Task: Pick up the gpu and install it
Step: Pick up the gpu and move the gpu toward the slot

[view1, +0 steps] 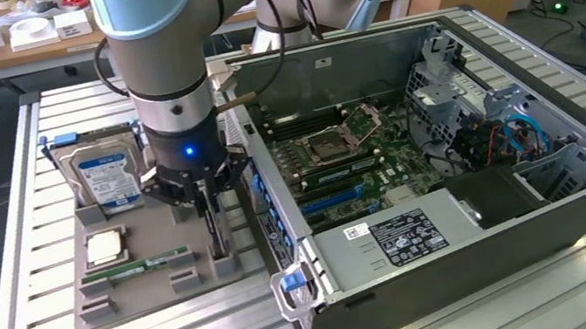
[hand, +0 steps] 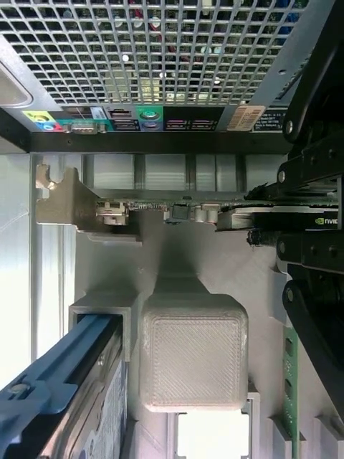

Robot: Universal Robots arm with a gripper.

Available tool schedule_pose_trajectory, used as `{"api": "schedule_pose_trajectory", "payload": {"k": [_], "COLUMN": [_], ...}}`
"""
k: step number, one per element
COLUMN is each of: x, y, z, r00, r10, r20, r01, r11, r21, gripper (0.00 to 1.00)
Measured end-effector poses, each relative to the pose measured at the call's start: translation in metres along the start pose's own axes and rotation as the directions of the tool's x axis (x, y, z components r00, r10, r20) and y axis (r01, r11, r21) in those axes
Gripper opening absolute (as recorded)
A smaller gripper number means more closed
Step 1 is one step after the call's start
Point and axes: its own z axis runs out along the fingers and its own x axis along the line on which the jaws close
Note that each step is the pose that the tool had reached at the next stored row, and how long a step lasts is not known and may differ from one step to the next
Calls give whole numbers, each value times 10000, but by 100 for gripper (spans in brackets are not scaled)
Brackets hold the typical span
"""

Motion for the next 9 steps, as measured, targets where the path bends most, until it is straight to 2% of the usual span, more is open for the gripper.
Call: {"api": "schedule_pose_trajectory", "payload": {"k": [2, 9], "x": [-3, -6], "y": [5, 13], "z": [-109, -261], "r00": [10000, 10000], "r10": [2, 2], "r20": [-3, -3], "r01": [-2, -2], "r11": [10000, 10000], "r21": [-69, -95], "gripper": [26, 26]}}
